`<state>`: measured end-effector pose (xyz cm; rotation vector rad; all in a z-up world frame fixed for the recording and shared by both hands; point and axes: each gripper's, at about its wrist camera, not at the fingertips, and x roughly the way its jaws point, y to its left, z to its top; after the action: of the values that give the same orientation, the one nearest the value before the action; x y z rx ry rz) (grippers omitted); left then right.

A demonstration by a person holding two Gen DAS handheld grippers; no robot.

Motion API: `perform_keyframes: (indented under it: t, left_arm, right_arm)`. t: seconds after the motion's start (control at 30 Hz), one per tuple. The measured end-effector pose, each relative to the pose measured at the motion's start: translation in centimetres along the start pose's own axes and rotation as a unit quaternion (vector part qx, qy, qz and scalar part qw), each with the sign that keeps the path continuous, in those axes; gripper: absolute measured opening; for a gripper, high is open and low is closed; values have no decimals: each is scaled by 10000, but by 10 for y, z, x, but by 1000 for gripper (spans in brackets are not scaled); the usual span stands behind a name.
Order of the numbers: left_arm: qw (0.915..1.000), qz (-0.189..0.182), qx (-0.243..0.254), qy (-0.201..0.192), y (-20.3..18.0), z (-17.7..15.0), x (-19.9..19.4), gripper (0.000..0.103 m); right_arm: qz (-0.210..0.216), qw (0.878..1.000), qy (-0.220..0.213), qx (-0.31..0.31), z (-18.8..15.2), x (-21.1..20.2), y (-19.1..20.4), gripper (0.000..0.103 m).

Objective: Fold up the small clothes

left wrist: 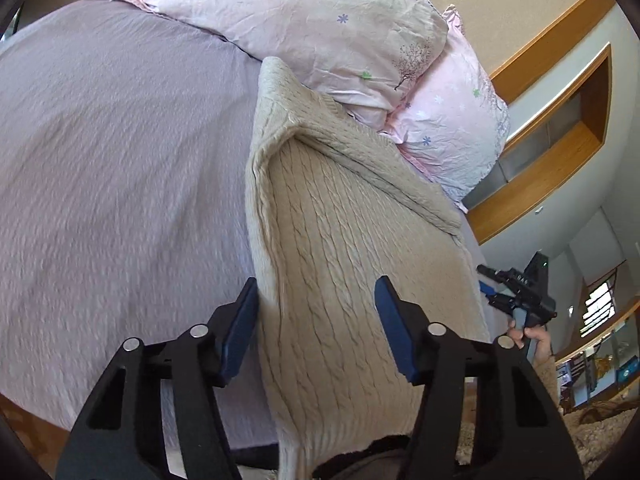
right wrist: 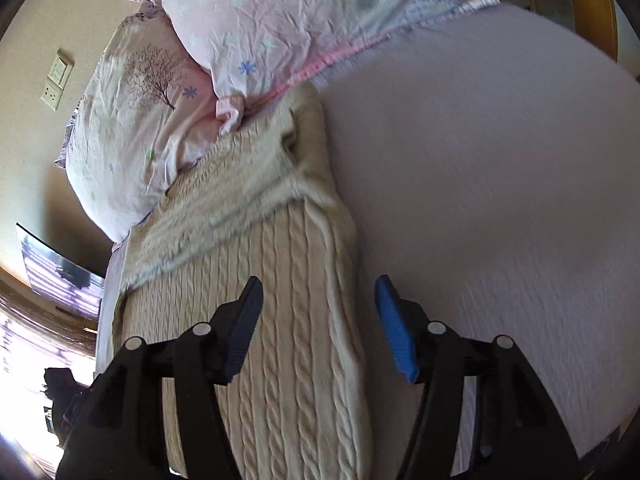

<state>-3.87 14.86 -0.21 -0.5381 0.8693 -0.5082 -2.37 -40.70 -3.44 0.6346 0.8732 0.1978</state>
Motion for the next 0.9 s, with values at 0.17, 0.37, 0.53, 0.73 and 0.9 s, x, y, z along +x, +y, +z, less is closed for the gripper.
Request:
perform_keyframes:
  t: [0.17,0.37,0.53,0.73,0.9]
  left_arm:
    - [9993,-368,-13,43,-9,-35,-17,44]
    - [9980,-568,-287,48,-9,-63,-23,26]
    - [9977,-615,-272,-86,-17,-32,-19,8]
    - [9917,-685,-464,-981,-25,95,-1,8]
    - [9902,72,-960,-1016,-9,195,78,7]
  right_arm:
    - [1080,9928,522,10,-66,-21,-9,30]
    - [1656,9826,777,-312,-100,-26,2,7]
    - [2019,9766,42,-736,-47,-42,41,7]
    - [1986,9692,-1099,-951,69,-15,90,7]
    - [1061,9860,-1274,-178,146,69,84,7]
